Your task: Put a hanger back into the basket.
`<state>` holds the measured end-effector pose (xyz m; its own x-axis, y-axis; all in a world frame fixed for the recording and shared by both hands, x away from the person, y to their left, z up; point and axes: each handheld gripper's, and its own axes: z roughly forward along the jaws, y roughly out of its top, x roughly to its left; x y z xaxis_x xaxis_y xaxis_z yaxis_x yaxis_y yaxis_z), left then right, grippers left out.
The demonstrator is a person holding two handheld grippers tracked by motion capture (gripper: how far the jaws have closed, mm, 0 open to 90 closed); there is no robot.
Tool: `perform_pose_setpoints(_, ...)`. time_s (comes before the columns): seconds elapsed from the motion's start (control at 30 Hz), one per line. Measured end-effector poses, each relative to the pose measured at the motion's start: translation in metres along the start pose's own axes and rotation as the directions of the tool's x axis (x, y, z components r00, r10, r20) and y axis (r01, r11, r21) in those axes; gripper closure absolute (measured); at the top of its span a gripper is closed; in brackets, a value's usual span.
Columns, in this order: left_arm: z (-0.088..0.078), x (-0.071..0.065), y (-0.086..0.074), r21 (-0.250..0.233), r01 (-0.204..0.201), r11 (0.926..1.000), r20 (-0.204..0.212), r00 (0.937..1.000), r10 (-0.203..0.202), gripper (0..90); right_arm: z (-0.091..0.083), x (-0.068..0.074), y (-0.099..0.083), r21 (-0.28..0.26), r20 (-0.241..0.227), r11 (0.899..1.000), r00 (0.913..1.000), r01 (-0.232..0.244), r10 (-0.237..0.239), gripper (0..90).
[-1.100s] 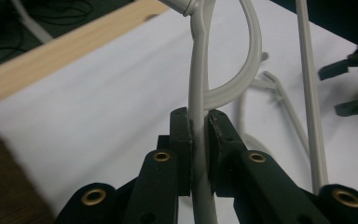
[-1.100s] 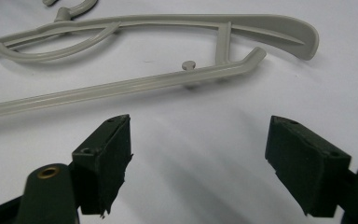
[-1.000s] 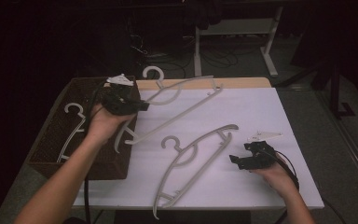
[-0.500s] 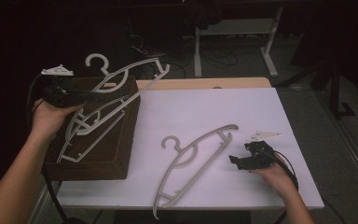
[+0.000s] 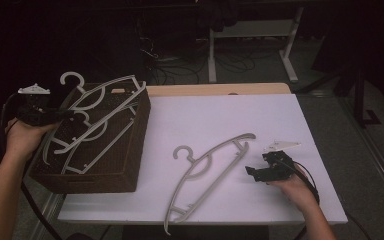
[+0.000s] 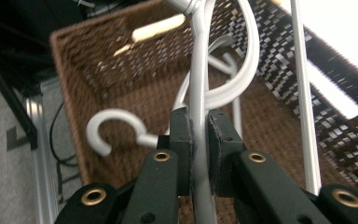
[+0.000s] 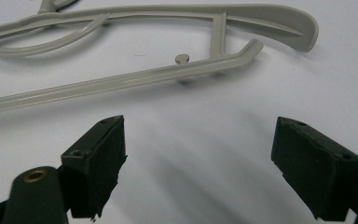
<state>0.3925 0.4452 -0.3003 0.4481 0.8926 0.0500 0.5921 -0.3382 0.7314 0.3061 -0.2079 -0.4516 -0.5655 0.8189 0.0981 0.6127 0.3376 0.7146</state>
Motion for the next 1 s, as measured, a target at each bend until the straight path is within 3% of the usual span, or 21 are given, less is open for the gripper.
perform_pose_setpoints(0.17,0.009,0.007,-0.012,0.020,0.017,0.9997,-0.008,0.9998,-0.017,82.2,0.001,0.000,0.000,0.003,0.002,1.000,1.0000,0.000,0.000,17.1)
perform_pose_setpoints(0.37,0.020,0.011,-0.022,0.035,0.059,0.9976,0.012,0.9981,-0.060,82.1,0.001,0.000,-0.001,0.005,0.004,1.000,1.0000,0.001,-0.001,17.2)
perform_pose_setpoints(0.5,0.020,0.015,-0.024,0.045,0.070,0.9965,-0.017,0.9974,-0.070,82.3,0.000,0.000,-0.001,0.005,0.005,1.000,1.0000,-0.001,0.001,17.2)
perform_pose_setpoints(0.7,0.030,0.013,-0.032,0.072,0.083,0.9939,0.007,0.9964,-0.084,81.0,0.001,-0.001,0.000,0.006,0.004,1.000,1.0000,0.004,-0.004,17.2)
perform_pose_setpoints(0.77,0.029,0.013,-0.032,0.052,0.097,0.9939,0.003,0.9952,-0.098,62.7,0.001,-0.001,0.000,0.007,0.005,1.000,1.0000,0.005,-0.005,17.2)
perform_pose_setpoints(0.97,0.022,0.009,-0.026,0.008,0.107,0.9943,0.042,0.9934,-0.107,56.2,0.001,0.000,0.000,0.007,0.005,1.000,0.9999,0.010,-0.010,17.2)
perform_pose_setpoints(1.0,0.022,0.007,-0.025,0.004,0.103,0.9947,0.051,0.9934,-0.103,50.7,0.001,0.000,0.000,0.006,0.004,1.000,0.9999,0.011,-0.011,17.1)
